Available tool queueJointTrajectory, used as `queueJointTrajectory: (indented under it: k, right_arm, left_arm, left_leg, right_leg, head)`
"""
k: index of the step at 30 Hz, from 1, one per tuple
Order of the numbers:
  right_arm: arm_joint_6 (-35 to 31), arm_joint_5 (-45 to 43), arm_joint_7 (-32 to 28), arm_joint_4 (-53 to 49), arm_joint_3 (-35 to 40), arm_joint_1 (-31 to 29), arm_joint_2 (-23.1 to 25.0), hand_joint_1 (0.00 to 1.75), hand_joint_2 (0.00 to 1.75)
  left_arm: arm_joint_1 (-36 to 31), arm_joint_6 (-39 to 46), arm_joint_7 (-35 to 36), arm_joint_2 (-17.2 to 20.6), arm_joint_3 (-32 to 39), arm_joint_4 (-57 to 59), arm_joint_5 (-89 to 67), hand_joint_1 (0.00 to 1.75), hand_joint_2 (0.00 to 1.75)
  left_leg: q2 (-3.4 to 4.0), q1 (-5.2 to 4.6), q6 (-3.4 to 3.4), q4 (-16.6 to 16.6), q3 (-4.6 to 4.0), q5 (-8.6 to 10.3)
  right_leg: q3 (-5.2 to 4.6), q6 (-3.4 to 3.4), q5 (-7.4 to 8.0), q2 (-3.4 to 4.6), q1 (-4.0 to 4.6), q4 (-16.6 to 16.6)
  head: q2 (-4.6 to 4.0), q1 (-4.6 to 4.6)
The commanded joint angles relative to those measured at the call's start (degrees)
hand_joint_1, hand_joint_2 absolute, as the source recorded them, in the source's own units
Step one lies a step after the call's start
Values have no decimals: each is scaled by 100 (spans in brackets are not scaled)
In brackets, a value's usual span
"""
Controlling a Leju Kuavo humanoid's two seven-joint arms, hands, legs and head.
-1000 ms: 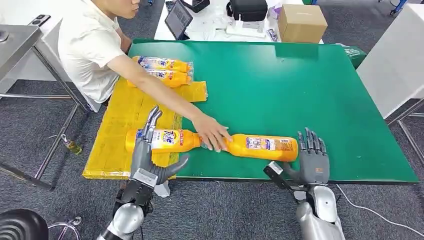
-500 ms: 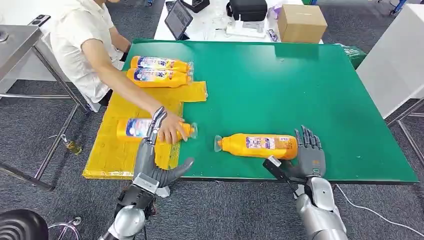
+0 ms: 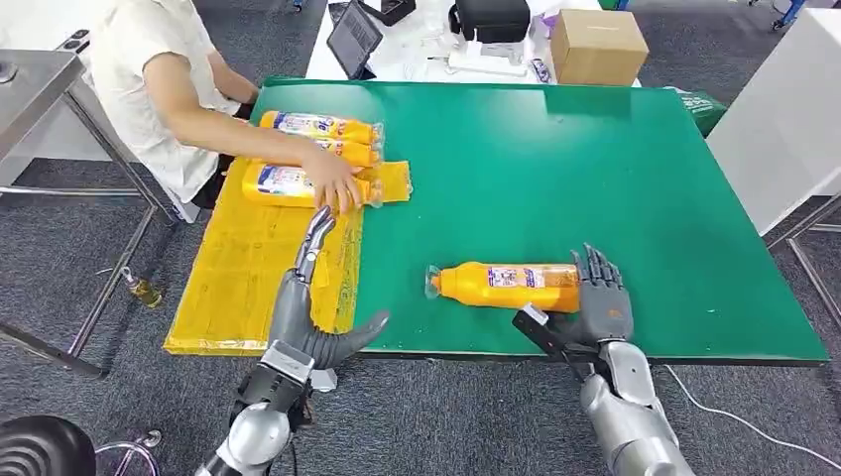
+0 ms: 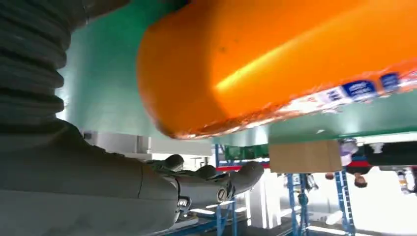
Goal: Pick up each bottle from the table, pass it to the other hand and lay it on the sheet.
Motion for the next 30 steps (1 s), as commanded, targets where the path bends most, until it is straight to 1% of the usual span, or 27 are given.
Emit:
queueJointTrajectory:
  k: [1,2,4,5,7,8,9,10,11,12,14,15,16,17,18,22,25,28,29,30]
  right_arm:
    - [24,-247,-479,843,321,-284,62,0,175]
    - [24,-226,-473,814,338,-275,74,0,175]
    - [24,-265,-427,947,413,-324,92,0,175]
    - [24,-282,-394,1071,438,-362,85,0,175]
    - [79,-321,-302,1492,530,-495,22,0,175]
    - [152,-355,-277,1556,547,-513,-13,0,175]
    - [142,-377,-295,1563,551,-506,-33,0,175]
    - [142,-377,-295,1563,551,-506,-33,0,175]
    - [142,-377,-295,1563,551,-506,-33,0,175]
    - [142,-377,-295,1563,551,-506,-33,0,175]
    - [142,-377,-295,1563,551,-506,-33,0,175]
    - [300,-457,-299,1625,544,-538,-36,0,175]
    - [499,-527,-333,1672,611,-547,-93,59,175]
    - [627,-628,-344,1702,573,-550,-112,169,175]
    - [736,-676,-341,1739,565,-550,-141,175,175]
    - [935,-783,-253,1834,556,-476,-198,175,175]
    - [947,-798,-250,1840,549,-469,-200,175,175]
    - [975,-823,-240,1854,535,-456,-197,175,175]
    - [1017,-844,-212,1868,531,-445,-206,175,175]
    - [1036,-841,-189,1879,546,-423,-224,175,175]
  left_arm:
    - [-284,-69,-38,173,-170,367,61,0,175]
    - [-286,-61,-55,191,-165,360,60,0,175]
    - [-273,-25,-66,214,-98,323,77,0,175]
    - [-275,-21,-66,219,-79,317,78,0,175]
    - [-262,-51,-65,195,-49,314,121,0,175]
    - [-256,-62,-72,192,-63,316,122,0,175]
    - [-250,-61,-72,183,-70,320,122,0,175]
    - [-250,-61,-72,183,-70,320,122,0,175]
    - [-250,-61,-72,183,-70,320,122,0,175]
    - [-250,-61,-72,183,-70,320,122,0,175]
    - [-250,-61,-72,183,-70,320,122,0,175]
    - [-255,-74,-77,183,-84,328,129,0,175]
    - [-265,-87,-82,174,-89,355,148,0,175]
    - [-269,-86,-82,169,-93,378,148,0,175]
    - [-272,-101,-82,162,-96,397,169,0,175]
    - [-300,-161,-94,158,-94,427,244,0,175]
    - [-302,-165,-93,159,-92,429,249,0,175]
    - [-303,-169,-92,158,-92,430,254,0,175]
    - [-304,-185,-89,152,-95,435,271,0,175]
    - [-309,-206,-83,151,-91,444,298,0,175]
  left_leg:
    - [7,1,4,-5,14,-3]
    - [12,1,7,-8,31,-8]
    - [8,2,4,-4,15,-4]
    - [17,2,7,-8,31,-8]
    - [12,2,4,-5,18,-4]
    - [27,3,11,-12,49,-13]
    - [14,2,6,-7,28,-7]
    - [14,2,9,-9,36,-8]
    - [5,1,4,-5,18,-3]
    - [10,2,8,-8,35,-6]
    - [11,2,4,-4,31,-4]
    - [17,3,12,-11,52,-8]
    - [11,3,4,-5,38,-4]
    - [13,3,8,-10,50,-4]
    - [10,0,5,-6,44,-3]
    - [27,2,7,-10,55,-3]
    - [29,3,5,-7,64,-3]
    - [24,5,9,-13,79,1]
    - [29,2,5,-8,77,-1]
    - [21,4,9,-15,80,2]
  right_leg:
    - [13,-10,-1,1,4,-6]
    - [29,-18,-5,3,6,-10]
    - [13,-10,-1,3,4,-6]
    - [27,-19,-3,7,7,-10]
    - [16,-12,-1,6,5,-6]
    - [43,-29,-5,12,11,-14]
    - [25,-16,-2,5,7,-9]
    - [34,-20,-4,3,8,-12]
    - [16,-9,-2,0,4,-6]
    - [31,-17,-3,1,7,-11]
    - [23,-11,-1,6,4,-6]
    - [45,-25,-3,5,9,-15]
    - [31,-13,-1,6,7,-8]
    - [42,-20,-1,3,8,-13]
    - [35,-14,-1,2,4,-8]
    - [42,-23,4,4,7,-13]
    - [44,-24,8,9,7,-13]
    - [60,-33,10,-2,11,-22]
    - [56,-26,9,6,6,-15]
    - [65,-34,10,-6,11,-24]
  head:
    - [0,0]
    - [0,0]
    - [0,0]
    - [0,0]
    - [0,0]
    - [0,0]
    - [0,0]
    - [0,0]
    - [0,0]
    - [0,0]
    - [0,2]
    - [0,0]
    - [0,0]
    - [0,0]
    - [0,0]
    - [0,0]
    - [0,0]
    - [0,2]
    - [0,-2]
    - [0,2]
